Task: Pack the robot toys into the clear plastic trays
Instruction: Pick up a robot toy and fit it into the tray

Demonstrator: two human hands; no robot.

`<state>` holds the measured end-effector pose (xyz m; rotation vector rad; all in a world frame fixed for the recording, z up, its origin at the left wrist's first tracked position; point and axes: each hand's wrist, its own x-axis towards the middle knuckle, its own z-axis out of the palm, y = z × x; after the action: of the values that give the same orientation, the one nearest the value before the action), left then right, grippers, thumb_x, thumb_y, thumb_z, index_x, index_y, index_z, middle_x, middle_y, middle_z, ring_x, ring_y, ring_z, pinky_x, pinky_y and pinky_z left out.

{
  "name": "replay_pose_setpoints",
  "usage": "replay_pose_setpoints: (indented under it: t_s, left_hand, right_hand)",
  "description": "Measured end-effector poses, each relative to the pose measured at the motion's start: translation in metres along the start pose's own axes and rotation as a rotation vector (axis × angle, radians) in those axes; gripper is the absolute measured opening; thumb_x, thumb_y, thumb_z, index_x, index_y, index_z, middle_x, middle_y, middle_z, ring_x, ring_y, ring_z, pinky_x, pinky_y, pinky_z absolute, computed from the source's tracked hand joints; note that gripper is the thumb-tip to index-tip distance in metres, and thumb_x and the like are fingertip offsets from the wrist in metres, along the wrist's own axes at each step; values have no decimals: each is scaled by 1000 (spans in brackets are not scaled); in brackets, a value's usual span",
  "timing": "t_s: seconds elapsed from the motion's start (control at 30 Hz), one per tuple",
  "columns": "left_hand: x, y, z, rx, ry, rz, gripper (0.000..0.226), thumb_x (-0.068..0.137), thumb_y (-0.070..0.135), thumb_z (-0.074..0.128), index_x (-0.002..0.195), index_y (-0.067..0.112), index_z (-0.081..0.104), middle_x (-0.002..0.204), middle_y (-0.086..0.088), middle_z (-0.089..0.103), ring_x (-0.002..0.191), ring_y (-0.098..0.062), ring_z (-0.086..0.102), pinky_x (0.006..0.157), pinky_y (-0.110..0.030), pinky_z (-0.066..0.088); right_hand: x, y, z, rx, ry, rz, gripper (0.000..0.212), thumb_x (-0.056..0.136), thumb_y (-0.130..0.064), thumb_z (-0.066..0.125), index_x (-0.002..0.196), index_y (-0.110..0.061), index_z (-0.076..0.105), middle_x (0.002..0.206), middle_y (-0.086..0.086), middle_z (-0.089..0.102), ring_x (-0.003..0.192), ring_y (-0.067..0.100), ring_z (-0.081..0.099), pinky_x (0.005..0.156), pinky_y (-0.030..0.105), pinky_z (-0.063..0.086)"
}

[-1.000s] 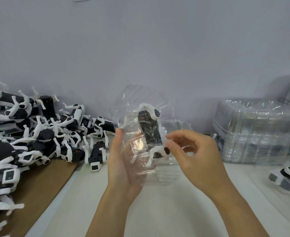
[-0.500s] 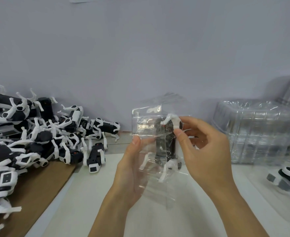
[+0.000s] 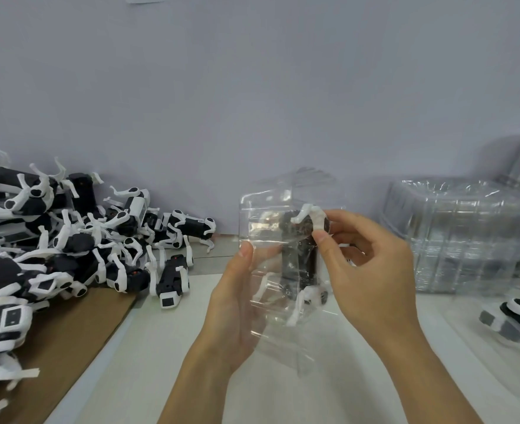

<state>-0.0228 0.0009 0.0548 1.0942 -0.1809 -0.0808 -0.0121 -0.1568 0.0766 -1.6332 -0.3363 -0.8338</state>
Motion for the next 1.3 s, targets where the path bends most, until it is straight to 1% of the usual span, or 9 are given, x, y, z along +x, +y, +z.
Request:
replay_pose_setpoints:
  t_s: [0.23,0.37,0.57,0.8,0.9,0.97,1.07,1.23,1.3]
  left_hand:
    - [-1,2,-4,-27,18,-36,71,58,75,66,107,25,77,100,-7,76,72,-18,71,61,-33,57]
    - [1,0,-5,-173,103,-23,81,51,81,75,110,27,76,105,-7,75,103,-31,66,99,-54,49]
    - [0,1,-13,-420,37,-24,98,59,82,72,133,19,62,142,-23,53,126,-50,53,104,-71,36]
    - [-3,5,-10,-465,77,-20,93,52,77,79,124,18,69,134,-21,61,116,-51,60,93,-72,44]
    - [0,5,-8,-356,149,-19,88,49,79,77,114,19,74,124,-15,68,121,-44,59,94,-70,45]
    - [2,7,-3,-227,174,26,81,49,77,74,109,23,77,106,-7,75,109,-37,63,96,-59,50]
    - [2,16,5,96,209,177,62,63,69,70,108,27,75,114,-3,73,108,-25,63,96,-47,44]
    - [1,13,11,793,303,427,59,56,72,67,105,39,59,118,20,61,117,7,50,93,-13,37]
    - [1,10,11,949,314,502,60,56,75,67,106,44,54,123,29,51,122,13,39,100,-20,31]
  right_hand:
    - [0,-5,0,17,-54,-30,26,88,-13,73,109,-27,72,90,-14,70,84,8,68,72,14,51]
    - [-3,-6,2,-36,-10,-64,31,91,-11,68,118,-25,68,95,-12,66,91,9,65,80,21,52]
    - [-2,-2,-1,-175,-30,-70,26,89,-12,70,112,-25,72,105,-14,60,101,2,58,87,17,46]
    - [-4,1,1,-149,-71,-21,24,90,-6,67,103,-25,75,88,-19,69,82,2,63,68,7,43]
    - [-3,7,2,-191,-101,87,22,91,-13,67,106,-26,74,89,-18,70,81,-1,62,70,8,45]
    - [-3,9,1,-204,-104,160,24,94,-18,64,114,-28,71,98,-18,68,90,-4,60,78,11,47]
    - [0,8,-3,-127,-31,246,23,98,-27,55,116,-32,69,105,-17,69,98,-5,60,83,11,46]
    - [10,-3,-9,416,21,546,31,103,-24,44,105,-24,75,88,-7,73,82,11,69,77,30,48]
    - [11,-5,-13,548,26,643,33,103,-29,43,110,-18,73,92,-1,71,79,15,68,75,32,48]
